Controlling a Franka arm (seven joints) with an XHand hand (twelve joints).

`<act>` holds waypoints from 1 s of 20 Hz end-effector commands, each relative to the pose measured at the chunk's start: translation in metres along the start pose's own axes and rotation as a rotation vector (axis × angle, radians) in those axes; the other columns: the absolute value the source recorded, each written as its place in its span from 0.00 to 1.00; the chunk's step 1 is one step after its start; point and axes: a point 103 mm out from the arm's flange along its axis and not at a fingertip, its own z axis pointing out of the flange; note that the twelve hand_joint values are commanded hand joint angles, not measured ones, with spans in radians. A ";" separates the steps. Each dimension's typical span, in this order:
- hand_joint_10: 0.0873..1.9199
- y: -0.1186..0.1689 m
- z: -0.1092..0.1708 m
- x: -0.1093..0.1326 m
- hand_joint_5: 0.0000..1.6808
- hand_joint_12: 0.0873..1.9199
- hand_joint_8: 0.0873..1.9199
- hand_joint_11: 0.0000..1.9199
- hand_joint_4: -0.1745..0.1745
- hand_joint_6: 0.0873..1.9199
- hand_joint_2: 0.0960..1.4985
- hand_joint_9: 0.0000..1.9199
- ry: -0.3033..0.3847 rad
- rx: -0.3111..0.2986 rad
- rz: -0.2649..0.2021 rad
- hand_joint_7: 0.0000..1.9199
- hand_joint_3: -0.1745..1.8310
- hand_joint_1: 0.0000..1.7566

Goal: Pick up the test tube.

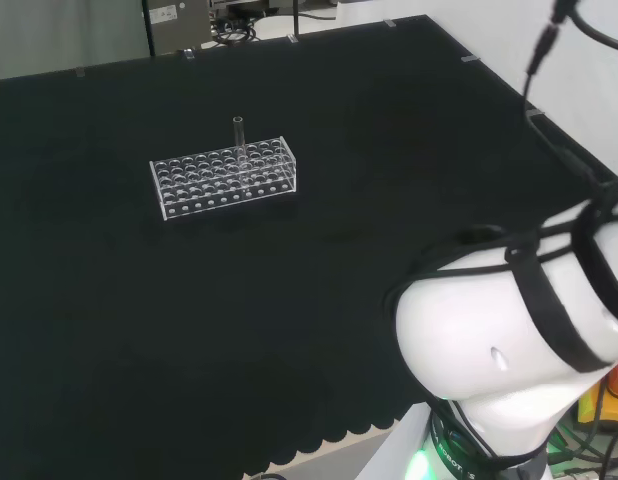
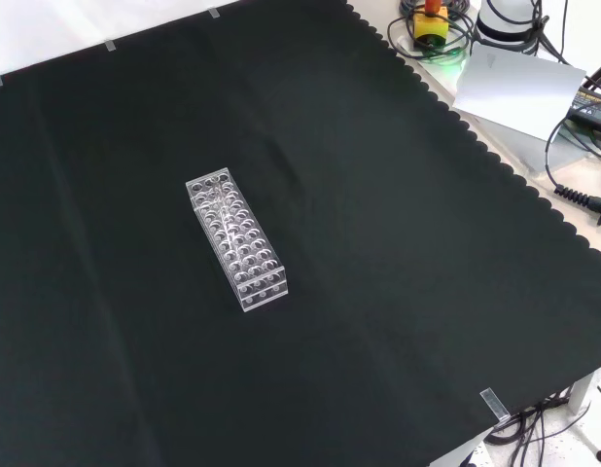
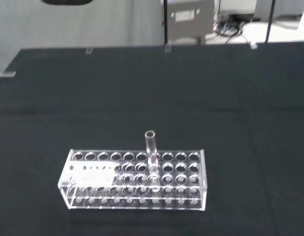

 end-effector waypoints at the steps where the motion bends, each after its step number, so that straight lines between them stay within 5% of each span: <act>1: 0.47 0.078 0.035 0.027 0.22 0.81 0.45 0.07 0.30 0.00 0.52 0.17 0.021 0.080 -0.079 0.18 0.24 0.40; 10: 0.46 0.125 0.069 0.039 0.23 0.81 0.44 0.09 0.30 0.00 0.51 0.18 0.016 0.159 -0.108 0.19 0.25 0.41; 20: 0.46 0.157 0.124 0.034 0.24 0.80 0.44 0.10 0.29 0.00 0.51 0.20 0.023 0.239 -0.076 0.20 0.27 0.42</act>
